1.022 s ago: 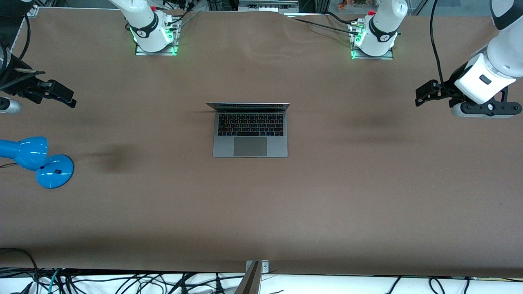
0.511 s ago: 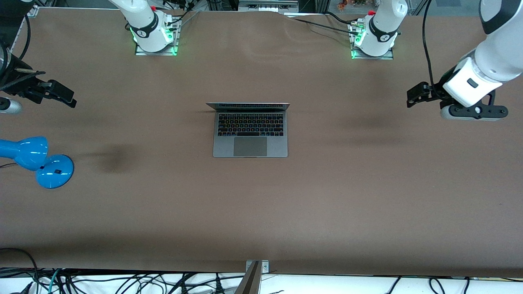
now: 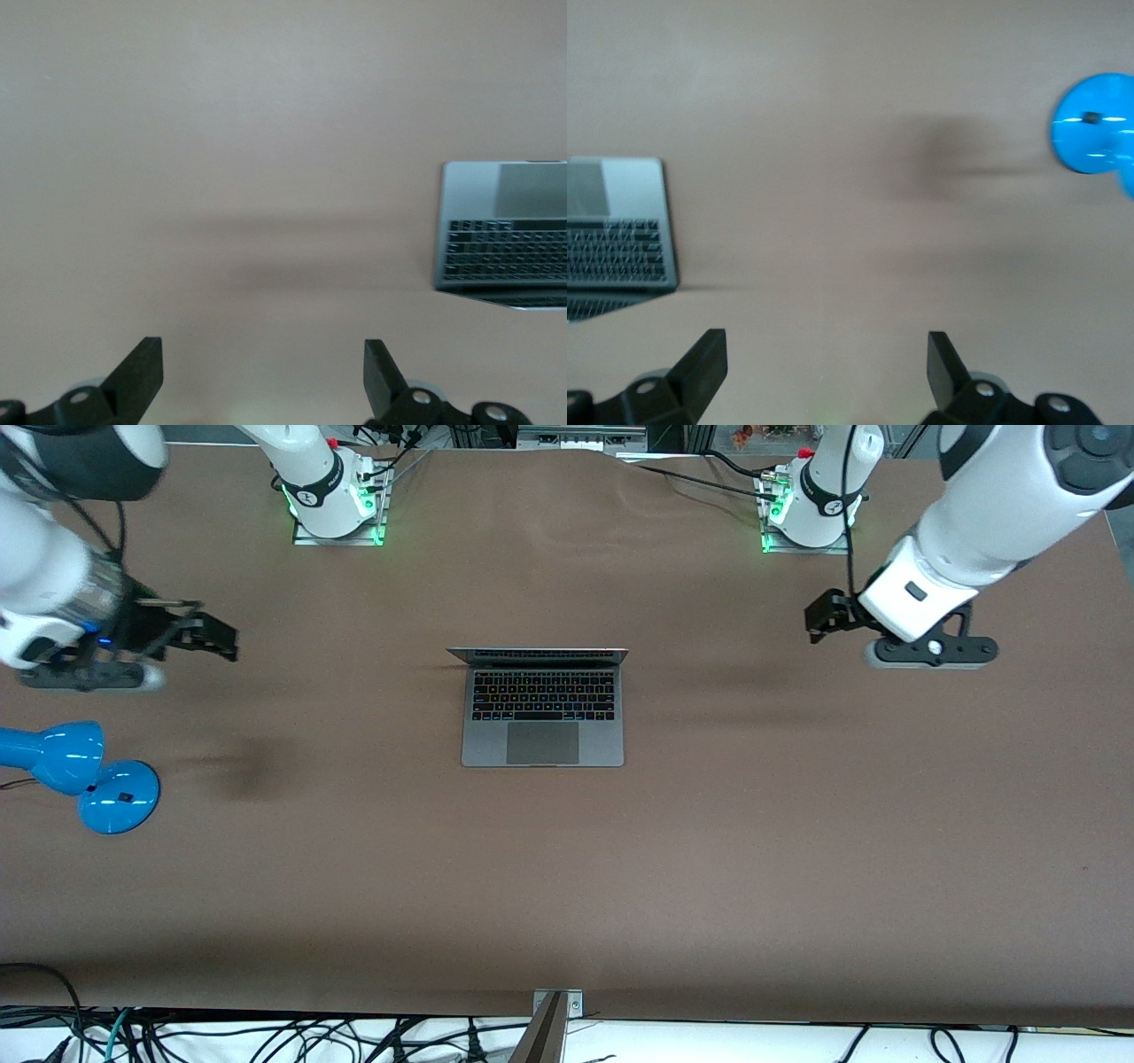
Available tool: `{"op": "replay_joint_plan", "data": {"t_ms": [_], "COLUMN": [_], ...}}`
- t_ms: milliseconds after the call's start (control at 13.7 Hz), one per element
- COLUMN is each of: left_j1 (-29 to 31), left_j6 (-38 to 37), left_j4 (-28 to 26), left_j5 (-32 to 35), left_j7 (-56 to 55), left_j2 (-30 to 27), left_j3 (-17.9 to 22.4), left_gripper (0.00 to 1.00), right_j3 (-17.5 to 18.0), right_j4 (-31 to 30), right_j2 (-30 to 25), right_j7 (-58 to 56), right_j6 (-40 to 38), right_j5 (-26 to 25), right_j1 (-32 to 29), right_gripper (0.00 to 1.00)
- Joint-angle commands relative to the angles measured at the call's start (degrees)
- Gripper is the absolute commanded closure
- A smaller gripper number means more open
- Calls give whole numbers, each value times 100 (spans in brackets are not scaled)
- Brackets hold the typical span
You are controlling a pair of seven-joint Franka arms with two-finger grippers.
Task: Close laptop with both arms from behind
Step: 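Move the left gripper and the right gripper toward the laptop lid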
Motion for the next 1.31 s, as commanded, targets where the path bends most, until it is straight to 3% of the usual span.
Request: {"op": "replay_joint_plan", "data": {"t_ms": [0,146,219,584,949,1096,1242], "left_j1": [12,20,20,11,11,-15,-146], "left_j6": [-27,16,25,411,693,877,1131], "left_j4": [-101,-154,-172,-374,-392,-400,-514], "left_j5": [-263,-343,-343,-343,-361,-579,-607], "left_j7": [-348,-725,-936,-2140,-3345,-3504,-3549], "left_j2": [-54,-11,25,428,1131,1360,1440], "left_j3": [-204,-476,-660,-1627,-2410,-2516,-2516], "left_gripper": [0,1,3,8,23,37,60], "right_j3": [212,266,292,310,301,301,310], "right_j4": [-37,-37,-37,-37,-10,-28,-19], "right_j2": [60,130,148,437,850,1035,1211], "right_j7": [67,111,137,199,1033,1331,1648], "right_j6": [-177,-361,-449,-757,-476,-266,-38], "right_j5": [177,344,362,1205,1444,1452,1513], "right_j1": [258,503,679,1136,1892,2173,2428], "right_gripper": [30,85,100,100,100,100,100]}}
